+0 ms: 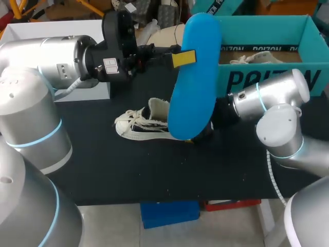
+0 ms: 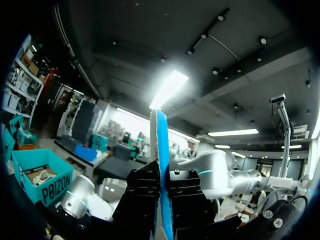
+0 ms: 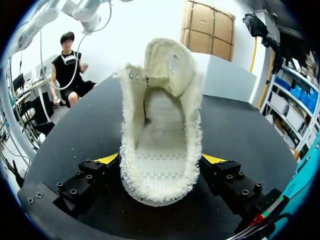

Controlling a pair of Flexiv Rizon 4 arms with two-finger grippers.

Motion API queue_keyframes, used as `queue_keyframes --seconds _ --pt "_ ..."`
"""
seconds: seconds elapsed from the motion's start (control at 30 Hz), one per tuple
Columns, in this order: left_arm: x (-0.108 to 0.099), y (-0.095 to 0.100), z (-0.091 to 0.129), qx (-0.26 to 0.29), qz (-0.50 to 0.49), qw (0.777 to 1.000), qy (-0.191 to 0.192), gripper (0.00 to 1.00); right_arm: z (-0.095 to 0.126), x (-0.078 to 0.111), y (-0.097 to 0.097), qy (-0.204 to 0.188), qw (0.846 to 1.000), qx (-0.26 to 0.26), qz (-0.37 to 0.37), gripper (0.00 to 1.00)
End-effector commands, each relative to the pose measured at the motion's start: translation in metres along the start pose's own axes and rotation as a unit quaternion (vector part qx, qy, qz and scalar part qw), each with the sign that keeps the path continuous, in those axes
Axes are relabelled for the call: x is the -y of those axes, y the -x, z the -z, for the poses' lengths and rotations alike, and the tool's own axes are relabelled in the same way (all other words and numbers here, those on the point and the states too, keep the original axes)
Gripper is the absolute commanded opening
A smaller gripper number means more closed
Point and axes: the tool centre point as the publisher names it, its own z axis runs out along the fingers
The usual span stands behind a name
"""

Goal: Take the shoe out of the shoebox, open the shoe tongue, remove and reinsert the insole, then place the shoe into the shoebox

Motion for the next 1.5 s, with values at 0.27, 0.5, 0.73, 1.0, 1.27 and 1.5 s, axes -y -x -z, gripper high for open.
queue_keyframes --seconds 0.27,0.5,0.73,1.0,1.27,1.5 --pt "-0.001 0.000 -0.001 0.002 -0.001 1.000 -0.001 0.00 0.002 0.005 -0.003 0.013 1.000 0.003 -0.004 1.00" --pt "-0.001 0.000 -0.001 0.002 -0.001 1.000 -0.001 0.00 0.018 0.010 -0.007 -0.017 1.000 -0.004 -0.025 1.00" --pt "-0.001 0.000 -0.001 0.002 -0.001 1.000 -0.001 0.00 0.048 0.004 -0.005 -0.106 0.993 -0.010 -0.052 1.00" --pt "-0.001 0.000 -0.001 0.002 -0.001 1.000 -0.001 0.00 0.057 -0.015 0.007 -0.268 0.960 -0.036 -0.068 1.00" --pt "-0.001 0.000 -0.001 0.002 -0.001 1.000 -0.001 0.00 0.056 -0.042 0.028 -0.392 0.918 -0.047 -0.046 1.00" --pt "-0.001 0.000 -0.001 0.002 -0.001 1.000 -0.001 0.00 0.043 -0.058 0.042 -0.453 0.889 -0.064 -0.029 1.00"
